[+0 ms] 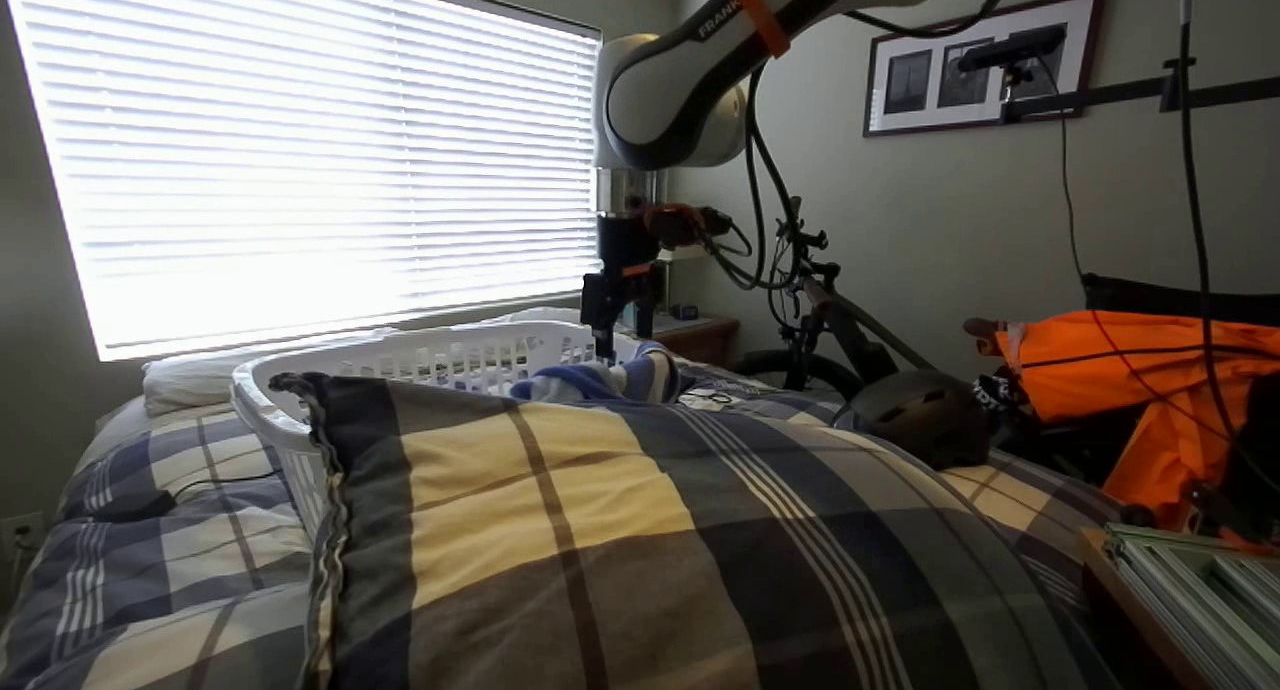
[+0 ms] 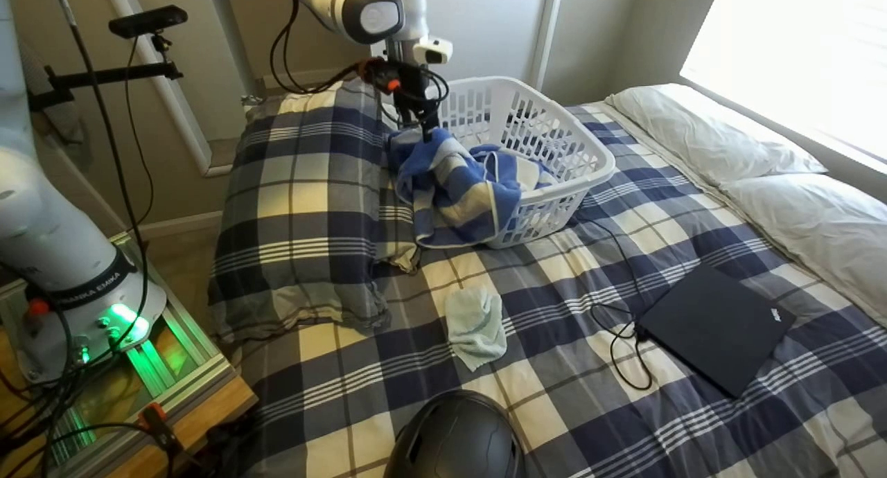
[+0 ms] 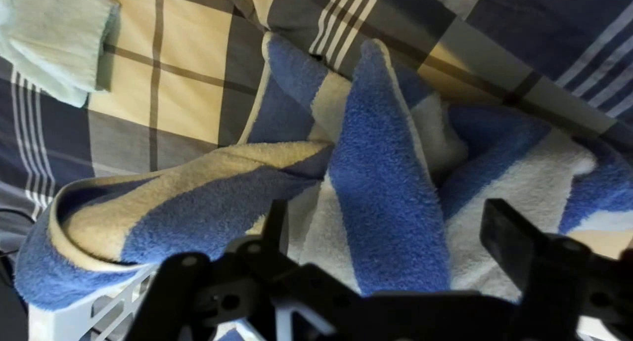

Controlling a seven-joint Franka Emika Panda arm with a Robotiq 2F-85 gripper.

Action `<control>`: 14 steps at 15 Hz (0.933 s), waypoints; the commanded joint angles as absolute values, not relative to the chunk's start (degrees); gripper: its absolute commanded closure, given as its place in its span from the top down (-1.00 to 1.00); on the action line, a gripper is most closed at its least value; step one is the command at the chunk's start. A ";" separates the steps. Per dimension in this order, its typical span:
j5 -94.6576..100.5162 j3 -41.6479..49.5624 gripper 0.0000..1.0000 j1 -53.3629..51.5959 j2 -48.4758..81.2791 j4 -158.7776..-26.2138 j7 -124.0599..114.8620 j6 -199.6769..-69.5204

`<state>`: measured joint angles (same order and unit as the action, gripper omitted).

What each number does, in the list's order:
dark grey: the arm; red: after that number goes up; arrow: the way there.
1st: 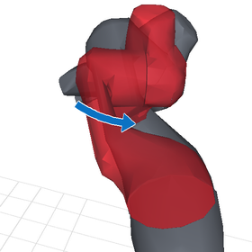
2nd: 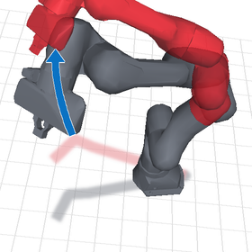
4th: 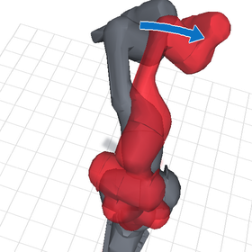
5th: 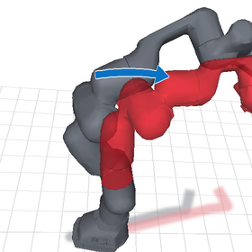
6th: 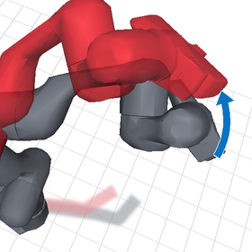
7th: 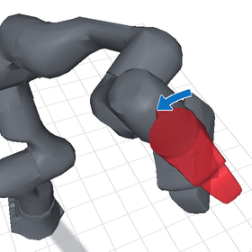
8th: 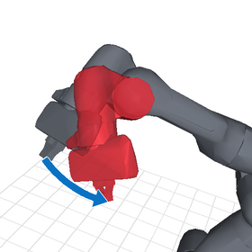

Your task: Put the white and blue towel in the basket.

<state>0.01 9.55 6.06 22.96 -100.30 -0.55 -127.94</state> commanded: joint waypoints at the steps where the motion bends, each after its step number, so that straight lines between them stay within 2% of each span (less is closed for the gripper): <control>1: 0.18 8.47 1.00 7.00 22.93 -100.61 -0.78 -128.27; 7: -3.43 6.75 1.00 7.96 24.72 -100.58 0.70 -131.21; 14: -11.50 1.83 1.00 9.45 32.02 -101.85 1.45 -149.19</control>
